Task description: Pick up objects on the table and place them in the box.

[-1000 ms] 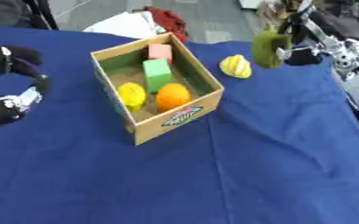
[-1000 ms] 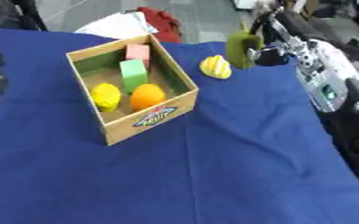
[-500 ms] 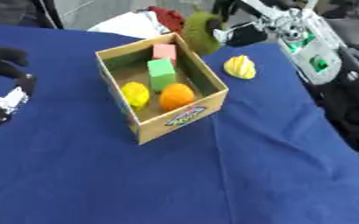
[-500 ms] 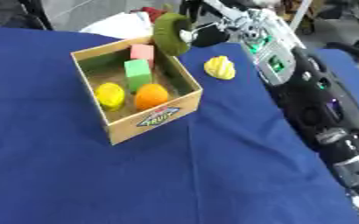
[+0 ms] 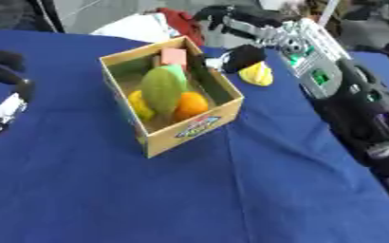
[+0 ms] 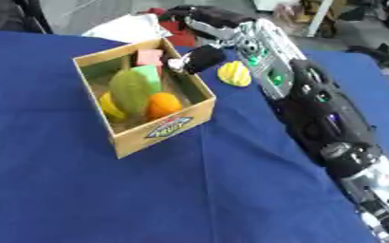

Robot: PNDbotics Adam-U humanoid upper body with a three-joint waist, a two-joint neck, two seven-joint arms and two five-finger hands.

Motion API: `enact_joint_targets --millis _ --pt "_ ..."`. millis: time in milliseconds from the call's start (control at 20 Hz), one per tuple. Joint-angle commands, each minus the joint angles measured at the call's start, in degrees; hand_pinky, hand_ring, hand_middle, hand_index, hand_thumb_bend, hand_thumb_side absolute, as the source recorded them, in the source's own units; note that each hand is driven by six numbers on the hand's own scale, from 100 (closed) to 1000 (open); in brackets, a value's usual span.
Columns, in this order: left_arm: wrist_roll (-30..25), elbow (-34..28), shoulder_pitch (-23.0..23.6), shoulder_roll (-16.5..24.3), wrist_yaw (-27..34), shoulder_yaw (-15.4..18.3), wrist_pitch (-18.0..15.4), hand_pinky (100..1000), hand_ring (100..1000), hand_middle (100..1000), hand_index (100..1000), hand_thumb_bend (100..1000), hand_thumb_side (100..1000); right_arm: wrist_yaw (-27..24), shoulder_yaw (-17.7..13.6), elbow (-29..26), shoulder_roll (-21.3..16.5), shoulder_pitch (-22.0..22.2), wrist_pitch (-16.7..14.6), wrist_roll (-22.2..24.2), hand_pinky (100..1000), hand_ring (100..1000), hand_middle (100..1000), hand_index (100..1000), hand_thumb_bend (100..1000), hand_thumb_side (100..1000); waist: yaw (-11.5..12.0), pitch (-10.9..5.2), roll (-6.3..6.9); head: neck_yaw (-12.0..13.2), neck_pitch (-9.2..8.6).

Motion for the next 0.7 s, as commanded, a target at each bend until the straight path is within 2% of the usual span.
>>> enact_joint_targets --millis 50,100,300,500,700 --pt "0.4 -0.5 -0.2 1.0 -0.2 0.8 0.0 709 609 639 775 298 460 -1.1 -3.6 2.0 -3.7 -0.3 2.8 -1.4 757 817 929 999 100 379 -0.3 -1.21 -0.54 0.2 -0.89" --pt "0.4 -0.5 -0.1 1.0 -0.3 0.8 0.0 709 609 640 776 298 474 -1.3 -4.8 4.1 -4.1 -0.2 4.3 -2.5 751 813 927 999 187 487 -0.4 -1.19 -0.56 0.2 -0.94" --pt "0.4 -0.4 0.2 1.0 -0.5 0.9 0.0 709 608 638 775 298 477 -0.1 -8.7 15.4 -4.9 -0.4 9.1 -8.2 749 812 927 999 202 480 0.0 -0.97 -0.78 -0.2 -1.1" --pt "0.2 -0.5 0.0 1.0 -0.6 0.7 -0.1 709 607 638 774 297 479 2.1 -10.4 24.0 -4.2 -1.0 9.9 -11.0 755 823 929 994 210 482 0.7 -0.44 -0.91 -0.7 -1.41" --pt "-0.1 -0.7 -0.6 0.8 -0.5 0.4 -0.2 710 608 639 775 293 480 3.0 -11.4 29.0 -2.8 -1.8 9.6 -12.0 757 832 940 994 216 502 1.9 0.27 -0.92 -1.4 -2.04"
